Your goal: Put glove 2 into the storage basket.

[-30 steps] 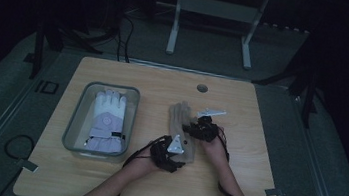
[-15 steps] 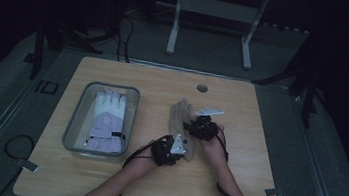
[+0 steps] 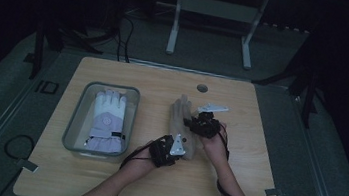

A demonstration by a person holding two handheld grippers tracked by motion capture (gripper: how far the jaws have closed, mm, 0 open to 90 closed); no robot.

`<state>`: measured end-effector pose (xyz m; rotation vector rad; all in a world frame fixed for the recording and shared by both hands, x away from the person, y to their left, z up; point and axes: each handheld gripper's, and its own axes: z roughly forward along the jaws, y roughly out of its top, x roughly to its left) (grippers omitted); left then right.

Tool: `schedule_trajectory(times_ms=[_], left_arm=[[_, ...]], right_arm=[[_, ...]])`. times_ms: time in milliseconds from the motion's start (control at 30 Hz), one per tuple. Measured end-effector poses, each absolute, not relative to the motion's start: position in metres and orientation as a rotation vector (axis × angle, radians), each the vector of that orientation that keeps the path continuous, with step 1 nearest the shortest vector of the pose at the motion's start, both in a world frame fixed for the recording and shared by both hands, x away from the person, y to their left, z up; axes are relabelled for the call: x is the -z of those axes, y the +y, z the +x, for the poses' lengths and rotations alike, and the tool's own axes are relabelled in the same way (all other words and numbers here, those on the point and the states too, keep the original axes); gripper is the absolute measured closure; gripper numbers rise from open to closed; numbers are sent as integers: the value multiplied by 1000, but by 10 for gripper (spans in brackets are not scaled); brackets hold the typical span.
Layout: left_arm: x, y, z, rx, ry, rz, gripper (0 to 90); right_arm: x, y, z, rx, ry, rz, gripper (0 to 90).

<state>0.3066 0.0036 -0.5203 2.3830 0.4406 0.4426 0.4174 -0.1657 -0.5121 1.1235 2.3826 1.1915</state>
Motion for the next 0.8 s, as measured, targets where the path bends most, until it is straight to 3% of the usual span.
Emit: schedule_trajectory(times_ms=[800], left_arm=[[458,59,289,-504,429,2466,801]], right_arm=[[450,-111,402,-1305,2391,967,734]])
